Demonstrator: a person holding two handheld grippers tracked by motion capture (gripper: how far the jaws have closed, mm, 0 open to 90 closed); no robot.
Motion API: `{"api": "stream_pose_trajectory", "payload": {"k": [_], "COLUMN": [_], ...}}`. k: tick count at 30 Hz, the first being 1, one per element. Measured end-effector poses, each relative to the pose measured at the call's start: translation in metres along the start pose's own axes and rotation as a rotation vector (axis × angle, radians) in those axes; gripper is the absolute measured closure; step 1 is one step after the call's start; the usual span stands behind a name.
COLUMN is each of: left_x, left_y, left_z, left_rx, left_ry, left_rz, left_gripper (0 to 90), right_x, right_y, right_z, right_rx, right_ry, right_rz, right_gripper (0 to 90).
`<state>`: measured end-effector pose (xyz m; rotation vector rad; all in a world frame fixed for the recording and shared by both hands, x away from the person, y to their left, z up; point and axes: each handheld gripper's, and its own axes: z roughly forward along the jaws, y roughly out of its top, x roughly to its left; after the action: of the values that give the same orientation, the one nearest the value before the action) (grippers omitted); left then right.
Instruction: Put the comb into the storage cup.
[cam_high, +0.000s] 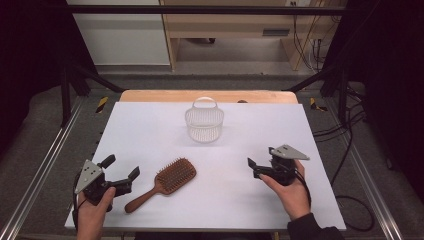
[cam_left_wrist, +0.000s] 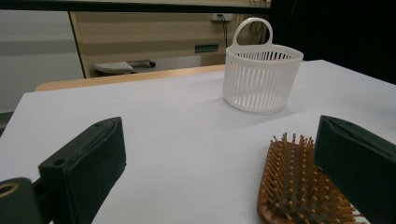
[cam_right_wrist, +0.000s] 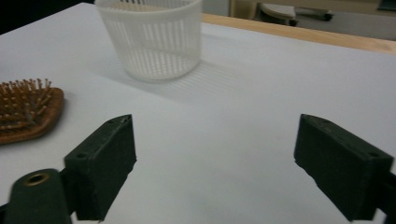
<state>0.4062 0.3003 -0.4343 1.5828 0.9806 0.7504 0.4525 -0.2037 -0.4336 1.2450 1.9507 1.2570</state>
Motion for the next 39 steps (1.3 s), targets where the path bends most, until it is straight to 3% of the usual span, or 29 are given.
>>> {"api": "stream_pose_trajectory", "payload": {"k": [3, 4, 5, 6, 8, 11, 14, 17, 19, 21, 24, 25, 30, 39], "left_x": [-0.003, -0.005, -0.005, -0.006, -0.005, -0.003, -0.005, -0.005, -0.004, -0.004, -0.005, -0.005, -0.013, -0.028], "left_y": [0.000, 0.001, 0.001, 0.001, 0.005, 0.013, 0.023, 0.024, 0.023, 0.023, 0.023, 0.023, 0.021, 0.014], "left_z": [0.001, 0.002, 0.002, 0.003, 0.004, 0.004, 0.001, 0.003, 0.007, 0.009, 0.012, 0.012, 0.018, 0.023], "left_rx": [0.004, 0.006, 0.006, 0.012, 0.031, 0.029, 0.068, 0.087, 0.088, 0.106, 0.173, 0.173, 0.292, 0.415], "left_ry": [0.008, -0.004, -0.004, -0.015, -0.001, -0.015, 0.004, -0.026, -0.073, -0.074, -0.095, -0.095, -0.170, -0.203], "left_rz": [0.015, 0.016, 0.016, 0.022, 0.069, 0.061, 0.118, 0.104, 0.044, 0.040, 0.051, 0.051, 0.055, 0.141], "left_gripper": [3.0, 3.0, 2.9, 2.8, 3.0, 2.9, 2.9, 3.3, 3.5, 3.8, 3.8, 3.8, 4.0, 4.2], "right_x": [-0.007, -0.012, -0.012, -0.017, -0.019, -0.021, -0.022, -0.023, -0.023, -0.024, -0.024, -0.025, -0.027, -0.027], "right_y": [-0.009, -0.016, -0.016, -0.021, -0.023, -0.024, -0.027, -0.027, -0.029, -0.030, -0.031, -0.031, -0.032, -0.032], "right_z": [-0.014, -0.026, -0.026, -0.034, -0.037, -0.038, -0.036, -0.036, -0.039, -0.040, -0.043, -0.043, -0.043, -0.042], "right_rx": [0.004, -0.021, -0.021, -0.067, -0.092, -0.113, -0.105, -0.104, -0.119, -0.125, -0.138, -0.143, -0.144, -0.136], "right_ry": [-0.024, -0.028, -0.028, -0.044, -0.047, -0.019, -0.019, -0.018, -0.022, -0.026, -0.029, -0.031, -0.036, -0.035], "right_rz": [0.014, 0.016, 0.016, 0.018, 0.010, -0.006, -0.007, -0.013, -0.006, -0.008, -0.003, -0.002, 0.002, 0.003], "right_gripper": [8.5, 7.1, 7.1, 7.3, 7.5, 7.9, 8.3, 8.4, 8.5, 8.9, 9.6, 9.7, 9.9, 9.8]}}
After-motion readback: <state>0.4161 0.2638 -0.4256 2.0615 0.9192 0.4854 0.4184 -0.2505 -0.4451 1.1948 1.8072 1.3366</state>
